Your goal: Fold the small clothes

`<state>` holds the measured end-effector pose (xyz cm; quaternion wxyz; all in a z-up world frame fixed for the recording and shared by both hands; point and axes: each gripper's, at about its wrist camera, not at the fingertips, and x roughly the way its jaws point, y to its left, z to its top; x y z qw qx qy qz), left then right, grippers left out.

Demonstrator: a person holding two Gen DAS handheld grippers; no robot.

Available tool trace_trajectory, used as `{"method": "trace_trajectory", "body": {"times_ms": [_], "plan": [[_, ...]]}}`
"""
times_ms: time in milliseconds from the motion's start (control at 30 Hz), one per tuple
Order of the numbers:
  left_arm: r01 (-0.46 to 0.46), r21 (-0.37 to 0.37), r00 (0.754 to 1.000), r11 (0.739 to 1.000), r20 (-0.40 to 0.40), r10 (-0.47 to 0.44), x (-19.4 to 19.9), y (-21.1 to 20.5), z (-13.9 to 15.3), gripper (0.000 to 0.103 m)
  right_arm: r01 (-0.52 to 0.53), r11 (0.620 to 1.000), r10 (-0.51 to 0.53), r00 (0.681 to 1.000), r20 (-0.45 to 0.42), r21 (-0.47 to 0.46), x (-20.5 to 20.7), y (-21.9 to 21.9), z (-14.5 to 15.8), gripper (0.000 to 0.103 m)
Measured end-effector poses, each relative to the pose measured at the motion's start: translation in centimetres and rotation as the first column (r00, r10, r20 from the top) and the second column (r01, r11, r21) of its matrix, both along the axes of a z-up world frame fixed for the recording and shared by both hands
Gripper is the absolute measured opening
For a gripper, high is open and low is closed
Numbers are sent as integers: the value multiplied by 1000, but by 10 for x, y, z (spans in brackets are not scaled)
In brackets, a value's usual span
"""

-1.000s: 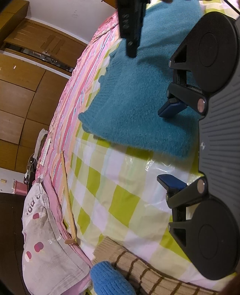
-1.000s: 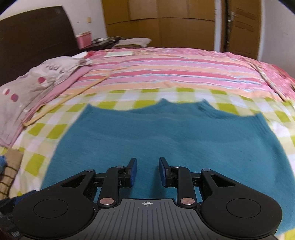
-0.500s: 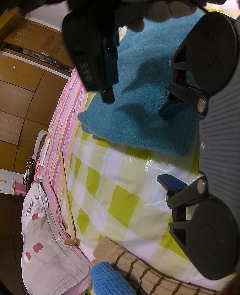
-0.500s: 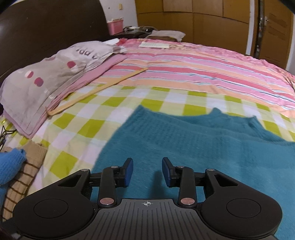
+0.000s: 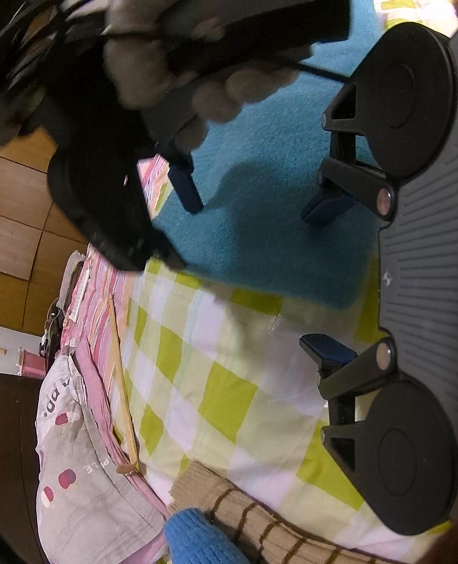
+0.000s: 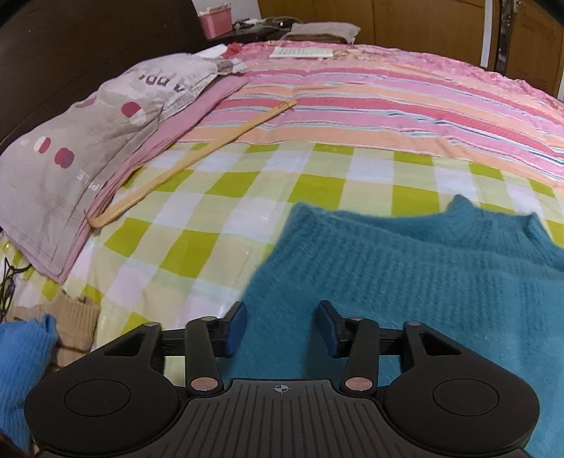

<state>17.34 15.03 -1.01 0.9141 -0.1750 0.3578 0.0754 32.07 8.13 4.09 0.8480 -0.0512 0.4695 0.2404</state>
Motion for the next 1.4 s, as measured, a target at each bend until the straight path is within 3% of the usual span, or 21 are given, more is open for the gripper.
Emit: {"method": "trace_trajectory", "body": {"times_ms": [133, 233, 467, 533, 600, 700, 800, 1000, 1167, 1400], "plan": [[2, 0, 1000, 1000, 0, -2, -1, -2, 0, 74, -17, 997, 17, 1000, 3, -72, 6, 20, -4, 60], [0, -8, 1000, 1000, -1, 0, -1, -1, -1, 74, -47, 981, 57, 997, 45, -187, 7, 42, -9, 60], [-4, 28, 1000, 1000, 13, 4, -4, -4, 2, 74, -108, 893, 160, 983, 85, -436, 11, 78, -36, 60], [-8, 49, 1000, 999, 25, 7, -6, -6, 3, 74, -114, 878, 178, 979, 95, -466, 10, 79, -41, 58], [-13, 53, 999, 999, 36, 11, -8, -7, 5, 74, -125, 873, 194, 976, 100, -472, 9, 76, -40, 49], [-26, 45, 998, 999, 62, 23, -11, -5, 7, 79, -143, 878, 212, 972, 103, -456, 9, 66, -32, 33], [-44, 49, 995, 998, 92, 39, -15, -6, 9, 86, -133, 907, 187, 977, 101, -400, 10, 51, -18, 23], [-48, 87, 986, 995, 166, 33, -23, -15, 13, 100, -105, 955, 143, 982, 120, -278, 8, 14, 13, 20], [-7, 118, 982, 993, 187, -15, -24, -29, 9, 101, -69, 982, 90, 989, 118, -177, 10, -20, 33, 19], [50, 103, 979, 993, 192, -69, -16, -41, 4, 101, -47, 996, 54, 993, 100, -71, 8, -58, 44, 19]]}}
